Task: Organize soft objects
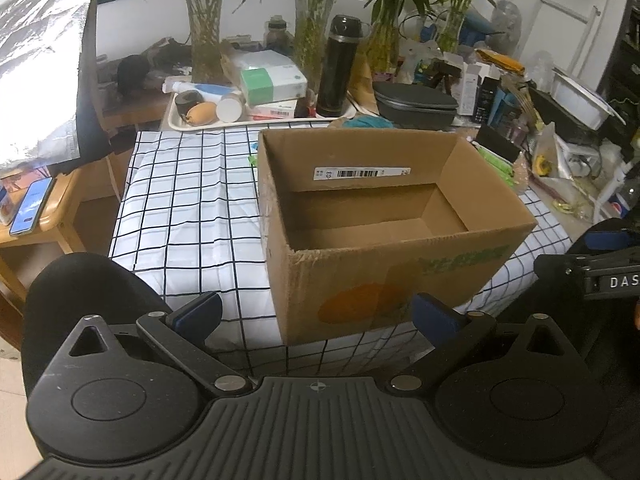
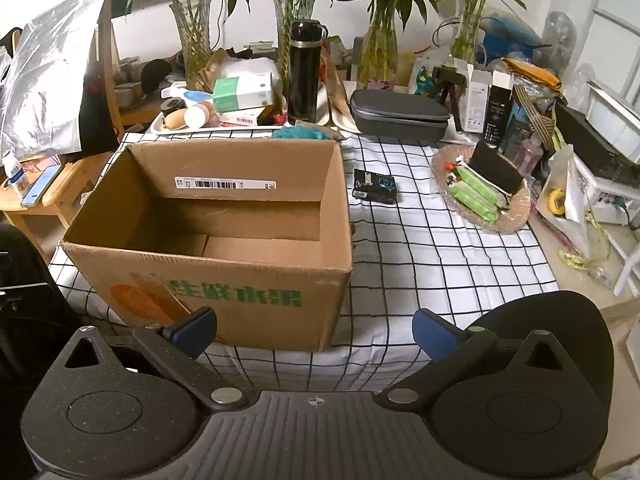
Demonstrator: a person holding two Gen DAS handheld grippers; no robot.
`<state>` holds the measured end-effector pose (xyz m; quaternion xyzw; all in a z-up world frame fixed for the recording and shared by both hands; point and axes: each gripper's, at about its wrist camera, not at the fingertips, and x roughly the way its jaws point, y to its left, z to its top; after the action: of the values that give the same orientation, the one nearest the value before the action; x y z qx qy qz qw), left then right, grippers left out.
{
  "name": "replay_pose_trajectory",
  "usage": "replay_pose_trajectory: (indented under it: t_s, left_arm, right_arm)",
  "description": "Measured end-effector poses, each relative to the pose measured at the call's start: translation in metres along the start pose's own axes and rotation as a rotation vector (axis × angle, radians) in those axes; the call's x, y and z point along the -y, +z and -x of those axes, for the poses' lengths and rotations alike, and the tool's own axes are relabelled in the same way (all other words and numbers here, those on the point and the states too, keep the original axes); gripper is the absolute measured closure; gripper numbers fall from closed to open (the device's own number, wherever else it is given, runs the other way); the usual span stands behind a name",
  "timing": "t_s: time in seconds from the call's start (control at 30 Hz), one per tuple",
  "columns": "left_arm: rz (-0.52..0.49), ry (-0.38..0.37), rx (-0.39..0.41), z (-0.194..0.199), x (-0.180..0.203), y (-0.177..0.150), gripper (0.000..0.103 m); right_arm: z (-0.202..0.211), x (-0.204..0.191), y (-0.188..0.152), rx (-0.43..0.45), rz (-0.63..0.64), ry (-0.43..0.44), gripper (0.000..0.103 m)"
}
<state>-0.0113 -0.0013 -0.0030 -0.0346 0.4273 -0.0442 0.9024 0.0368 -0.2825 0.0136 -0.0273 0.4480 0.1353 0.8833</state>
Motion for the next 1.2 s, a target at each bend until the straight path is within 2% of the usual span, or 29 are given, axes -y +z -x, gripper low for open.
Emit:
replay_pose_trajectory:
  t_s: [0.4, 0.93, 1.07, 1.2]
  left_arm:
    - [-0.016, 0.035, -0.008, -0.003, 0.000, 0.005, 0.000]
    - [-0.058, 0.039, 0.007, -0.015, 0.004, 0.019, 0.000]
    - [-0.038, 0.012, 0.003, -0.022, -0.001, 0.027, 0.000]
    - [-0.046, 0.024, 0.006, -0.026, -0.001, 0.030, 0.000]
  right_arm:
    - [-0.009, -0.001, 0.002, -0.008, 0.008, 0.021, 0.000]
    - [-0.016, 0.010, 0.008, 0.023, 0.028, 0.161, 0.000]
    - [-0.022, 0.016, 0.013, 0.021, 0.012, 0.146, 0.000]
    - [-0.028, 0.025, 0.016, 0.025, -0.013, 0.118, 0.000]
